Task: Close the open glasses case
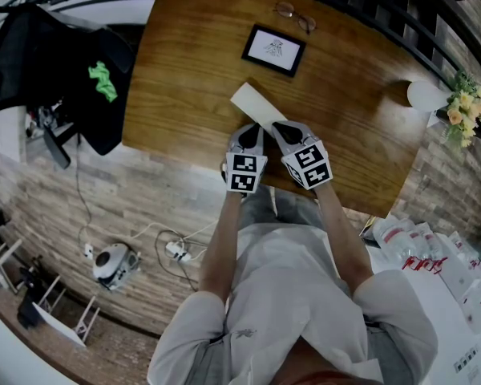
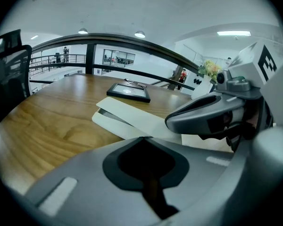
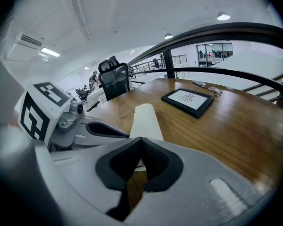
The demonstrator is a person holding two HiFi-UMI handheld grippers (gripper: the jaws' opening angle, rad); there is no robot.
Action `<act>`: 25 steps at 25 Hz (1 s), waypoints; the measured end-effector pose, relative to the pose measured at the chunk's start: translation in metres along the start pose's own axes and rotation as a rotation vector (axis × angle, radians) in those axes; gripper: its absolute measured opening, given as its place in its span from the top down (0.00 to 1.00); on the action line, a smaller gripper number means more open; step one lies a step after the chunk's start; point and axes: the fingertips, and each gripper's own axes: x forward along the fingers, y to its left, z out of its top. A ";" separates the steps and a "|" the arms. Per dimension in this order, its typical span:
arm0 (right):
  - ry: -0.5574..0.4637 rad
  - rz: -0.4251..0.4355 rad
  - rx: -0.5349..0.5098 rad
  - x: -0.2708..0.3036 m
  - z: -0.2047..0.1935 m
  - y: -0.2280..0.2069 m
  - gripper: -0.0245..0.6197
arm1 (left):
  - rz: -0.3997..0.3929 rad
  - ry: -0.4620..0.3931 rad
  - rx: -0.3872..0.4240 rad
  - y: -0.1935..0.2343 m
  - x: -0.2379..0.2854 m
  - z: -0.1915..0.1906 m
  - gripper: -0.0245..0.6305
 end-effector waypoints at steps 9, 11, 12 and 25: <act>0.026 0.007 -0.013 0.004 -0.006 0.003 0.96 | 0.003 0.020 0.008 0.001 -0.002 -0.007 0.93; 0.031 0.009 -0.013 0.005 -0.008 0.004 0.96 | 0.004 0.023 0.011 0.002 -0.002 -0.007 0.93; 0.034 0.010 -0.013 0.005 -0.009 0.005 0.96 | 0.005 0.024 0.012 0.002 -0.003 -0.008 0.93; 0.041 0.001 -0.012 0.005 -0.013 0.008 0.96 | 0.006 0.016 0.008 0.005 -0.007 -0.010 0.93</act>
